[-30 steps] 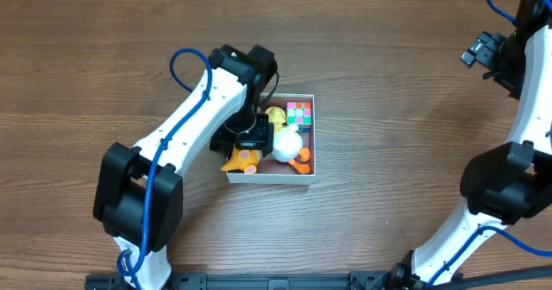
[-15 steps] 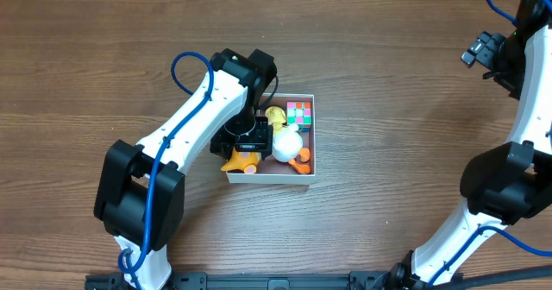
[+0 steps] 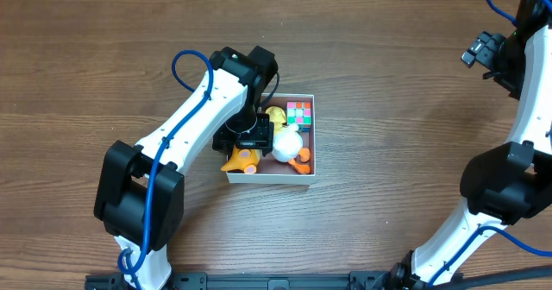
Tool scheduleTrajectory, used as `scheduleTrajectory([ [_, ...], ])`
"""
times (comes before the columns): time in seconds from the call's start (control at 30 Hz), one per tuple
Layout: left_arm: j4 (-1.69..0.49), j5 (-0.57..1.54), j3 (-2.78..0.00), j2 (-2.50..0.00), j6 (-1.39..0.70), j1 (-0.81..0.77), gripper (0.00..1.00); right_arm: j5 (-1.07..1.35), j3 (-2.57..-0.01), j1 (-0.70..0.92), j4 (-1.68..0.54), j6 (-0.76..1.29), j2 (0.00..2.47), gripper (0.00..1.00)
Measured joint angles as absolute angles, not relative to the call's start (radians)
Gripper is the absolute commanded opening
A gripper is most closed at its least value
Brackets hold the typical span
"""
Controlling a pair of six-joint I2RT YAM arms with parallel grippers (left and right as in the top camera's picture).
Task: Pack container
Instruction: 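Press the dinosaur down into the box with the left gripper, then adjust the dinosaur upright in the box's left side with the left gripper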
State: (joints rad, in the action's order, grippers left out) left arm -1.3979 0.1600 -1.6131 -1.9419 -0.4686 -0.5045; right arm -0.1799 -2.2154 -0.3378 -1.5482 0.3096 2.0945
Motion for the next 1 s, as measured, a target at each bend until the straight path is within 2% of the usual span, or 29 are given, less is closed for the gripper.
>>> scheduleTrajectory([
  [0.13, -1.386, 0.16, -1.613, -1.942, -0.468, -0.505, 0.73, -0.179, -2.215, -0.338, -1.548, 0.31, 2.094, 1.0],
  [0.27, -1.386, 0.16, -1.613, -1.942, -0.467, -0.505, 0.62, -0.179, -2.215, -0.338, -1.548, 0.31, 2.094, 1.0],
  [0.53, -1.386, 0.159, -1.613, -1.942, -0.461, -0.505, 0.52, -0.18, -2.215, -0.338, -1.548, 0.31, 2.094, 1.0],
  [0.67, -1.386, 0.157, -1.613, -1.942, -0.46, -0.505, 0.38, -0.179, -2.215, -0.338, -1.549, 0.31, 2.094, 1.0],
  [0.87, -1.386, 0.156, -1.613, -1.942, -0.456, -0.505, 0.32, -0.179, -2.215, -0.338, -1.549, 0.31, 2.094, 1.0],
  [1.0, -1.386, 0.156, -1.613, -1.942, -0.457, -0.505, 0.32, -0.179, -2.215, -0.338, -1.548, 0.31, 2.094, 1.0],
])
